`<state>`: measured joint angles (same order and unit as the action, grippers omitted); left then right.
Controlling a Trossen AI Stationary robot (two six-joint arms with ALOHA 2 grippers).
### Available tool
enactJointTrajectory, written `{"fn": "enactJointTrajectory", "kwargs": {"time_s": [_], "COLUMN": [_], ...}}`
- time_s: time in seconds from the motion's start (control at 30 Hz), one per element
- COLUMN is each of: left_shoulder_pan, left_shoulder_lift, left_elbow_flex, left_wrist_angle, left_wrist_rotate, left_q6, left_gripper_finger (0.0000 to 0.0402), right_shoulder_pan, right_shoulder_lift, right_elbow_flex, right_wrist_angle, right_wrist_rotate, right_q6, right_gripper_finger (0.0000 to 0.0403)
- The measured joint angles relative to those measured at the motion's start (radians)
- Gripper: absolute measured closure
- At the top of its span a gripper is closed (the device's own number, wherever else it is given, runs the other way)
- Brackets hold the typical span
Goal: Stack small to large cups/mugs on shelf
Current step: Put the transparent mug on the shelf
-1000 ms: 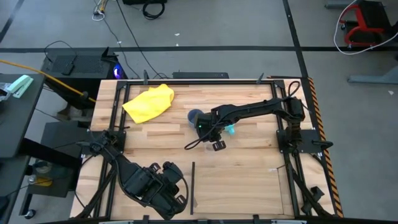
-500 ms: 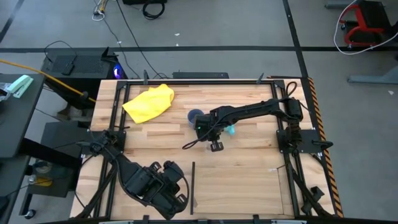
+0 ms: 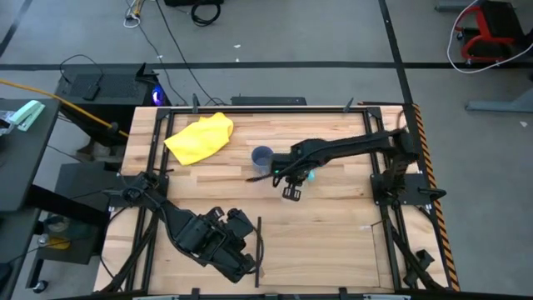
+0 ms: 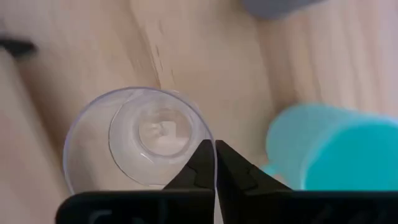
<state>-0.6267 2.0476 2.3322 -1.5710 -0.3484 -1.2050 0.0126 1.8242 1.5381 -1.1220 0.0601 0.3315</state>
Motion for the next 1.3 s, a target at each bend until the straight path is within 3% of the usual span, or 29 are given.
{"fn": "enactJointTrajectory", "kwargs": {"time_s": [0.23,0.43,0.6,0.87,1.03,1.3], "left_shoulder_pan": [0.047,0.078,0.102,0.131,0.138,0.148], "left_shoulder_lift": [0.0,0.0,0.0,0.0,0.0,0.0], "left_elbow_flex": [0.0,0.0,0.0,0.0,0.0,0.0], "left_wrist_angle": [0.0,0.0,0.0,0.0,0.0,0.004], "left_wrist_rotate": [-0.009,-0.08,-0.123,-0.123,-0.124,-0.138], "left_q6": [0.207,0.385,0.496,0.597,0.616,0.611], "left_gripper_finger": [0.0391,0.0389,0.039,0.0388,0.0382,0.0392], "right_shoulder_pan": [0.084,0.276,0.472,0.742,0.783,0.77], "right_shoulder_lift": [-0.263,-0.412,-0.409,-0.28,-0.19,-0.068], "right_elbow_flex": [0.001,0.001,0.001,0.001,0.001,0.0], "right_wrist_angle": [-0.125,-0.293,-0.371,-0.364,-0.355,-0.353], "right_wrist_rotate": [0.091,0.209,0.223,0.162,0.029,0.003], "right_q6": [0.459,1.001,1.393,1.907,1.981,1.995], "right_gripper_finger": [0.0401,0.0402,0.0402,0.0402,0.0402,0.0403]}}
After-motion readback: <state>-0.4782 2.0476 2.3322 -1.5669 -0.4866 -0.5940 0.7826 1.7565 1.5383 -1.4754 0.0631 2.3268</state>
